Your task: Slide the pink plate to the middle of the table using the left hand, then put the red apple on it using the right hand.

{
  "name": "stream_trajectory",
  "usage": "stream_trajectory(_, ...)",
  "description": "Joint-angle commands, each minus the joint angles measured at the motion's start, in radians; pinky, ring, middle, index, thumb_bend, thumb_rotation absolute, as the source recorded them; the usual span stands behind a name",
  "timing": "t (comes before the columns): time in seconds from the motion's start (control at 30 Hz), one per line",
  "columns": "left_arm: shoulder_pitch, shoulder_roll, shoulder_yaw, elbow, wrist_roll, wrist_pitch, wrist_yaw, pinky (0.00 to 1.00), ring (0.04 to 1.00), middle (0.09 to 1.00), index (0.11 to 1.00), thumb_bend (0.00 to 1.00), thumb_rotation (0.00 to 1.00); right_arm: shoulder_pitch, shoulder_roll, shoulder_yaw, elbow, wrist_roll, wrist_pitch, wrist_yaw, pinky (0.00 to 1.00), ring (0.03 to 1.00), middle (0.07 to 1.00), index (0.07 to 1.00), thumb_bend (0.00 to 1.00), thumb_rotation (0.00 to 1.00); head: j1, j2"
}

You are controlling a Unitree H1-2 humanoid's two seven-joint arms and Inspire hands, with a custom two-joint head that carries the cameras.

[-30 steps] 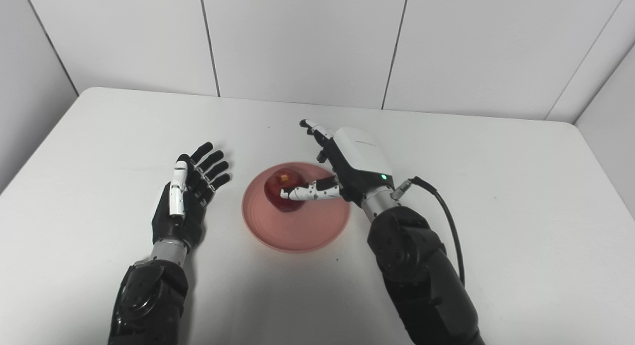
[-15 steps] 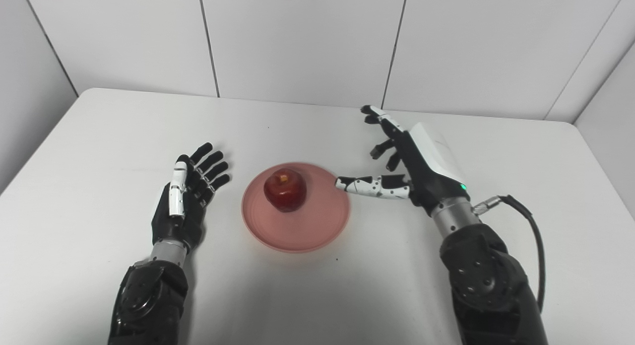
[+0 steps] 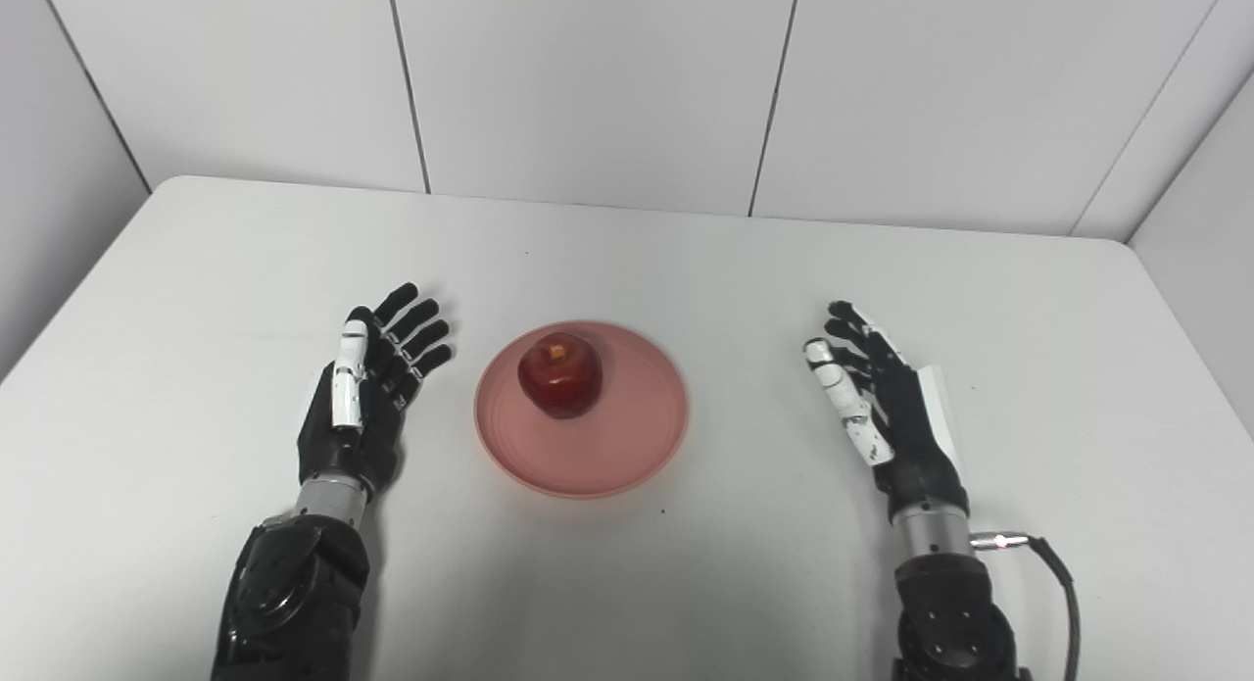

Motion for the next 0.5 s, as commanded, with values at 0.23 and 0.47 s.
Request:
stream_trajectory(0.23, -0.001, 0.01, -0.01, -0.033, -0.007, 0.002, -0.024, 0.8, 0.814, 0.817, 0.798, 0.38, 1.0, -0.027, 0.045, -0.008, 0.162, 0.173, -0.215, -0.034, 0.85, 0.843, 0.865, 0.858, 0.32, 1.0, 0.007, 0.006)
stream_trajectory(0.47, 0.003, 0.015, -0.007, -0.025, -0.016, -0.004, -0.034, 0.81, 0.82, 0.822, 0.804, 0.38, 1.0, -0.027, 0.044, 0.007, 0.192, 0.185, -0.245, -0.047, 0.88, 0.848, 0.867, 0.862, 0.3, 1.0, 0.01, 0.006)
